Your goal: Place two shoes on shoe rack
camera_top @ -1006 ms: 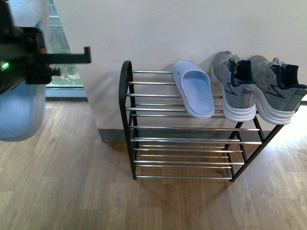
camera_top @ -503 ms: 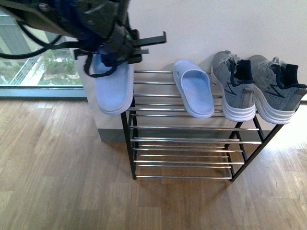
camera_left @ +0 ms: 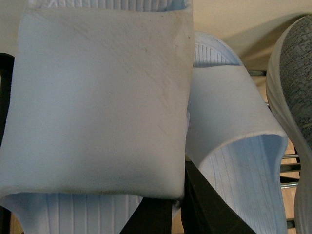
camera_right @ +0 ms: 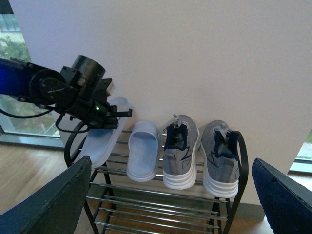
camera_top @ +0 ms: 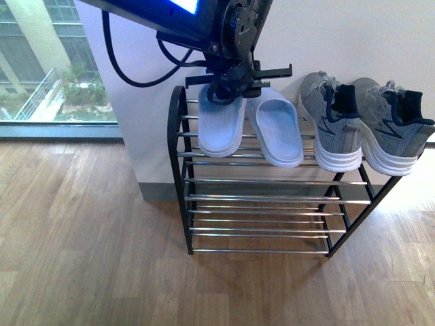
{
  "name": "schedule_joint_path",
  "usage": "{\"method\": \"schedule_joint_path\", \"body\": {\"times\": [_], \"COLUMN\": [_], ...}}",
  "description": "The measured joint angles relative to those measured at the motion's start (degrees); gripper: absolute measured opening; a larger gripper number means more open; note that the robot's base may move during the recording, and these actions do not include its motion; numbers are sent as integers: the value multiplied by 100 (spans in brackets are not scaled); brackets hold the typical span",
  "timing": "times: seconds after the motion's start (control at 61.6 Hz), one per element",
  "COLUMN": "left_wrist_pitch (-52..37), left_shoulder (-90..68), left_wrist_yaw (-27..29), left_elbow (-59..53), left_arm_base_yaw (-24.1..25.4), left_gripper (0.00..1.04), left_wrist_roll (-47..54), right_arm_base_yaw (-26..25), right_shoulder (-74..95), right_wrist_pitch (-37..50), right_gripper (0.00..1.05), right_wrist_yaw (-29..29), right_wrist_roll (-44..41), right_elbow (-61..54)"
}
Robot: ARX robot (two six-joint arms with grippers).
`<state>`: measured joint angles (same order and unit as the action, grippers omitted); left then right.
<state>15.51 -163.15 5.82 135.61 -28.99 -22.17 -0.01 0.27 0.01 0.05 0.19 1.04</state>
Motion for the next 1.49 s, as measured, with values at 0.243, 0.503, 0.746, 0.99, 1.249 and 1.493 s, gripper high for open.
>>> {"method": "schedule_joint_path", "body": {"times": [0.243,0.503,0.746,0.99,1.249,1.493], "left_wrist_pitch": [1123,1650,1543,46,-1698,-3589], "left_shoulder": [-1073,-1617,-1512,-26,1672,3554], "left_wrist_yaw": [142,363,514,664,1231,1954], "left_elbow": [1891,2754,2750,68,-2634,-5650], "left_arm_base_yaw": [-28,-37,-28,-22,-26,52], "left_gripper": [2,2,30,71,95,95], "left_wrist_roll": [72,52,9,-46,-22,133], "right_arm_base_yaw": [0,0,0,0,0,0], "right_shoulder": [0,0,0,0,0,0], "right_wrist_pitch": [0,0,0,0,0,0], "right_gripper": [95,95,95,95,95,95], "right_wrist_yaw": [0,0,0,0,0,0], "right_wrist_roll": [0,0,0,0,0,0], "right_elbow": [0,0,0,0,0,0]}}
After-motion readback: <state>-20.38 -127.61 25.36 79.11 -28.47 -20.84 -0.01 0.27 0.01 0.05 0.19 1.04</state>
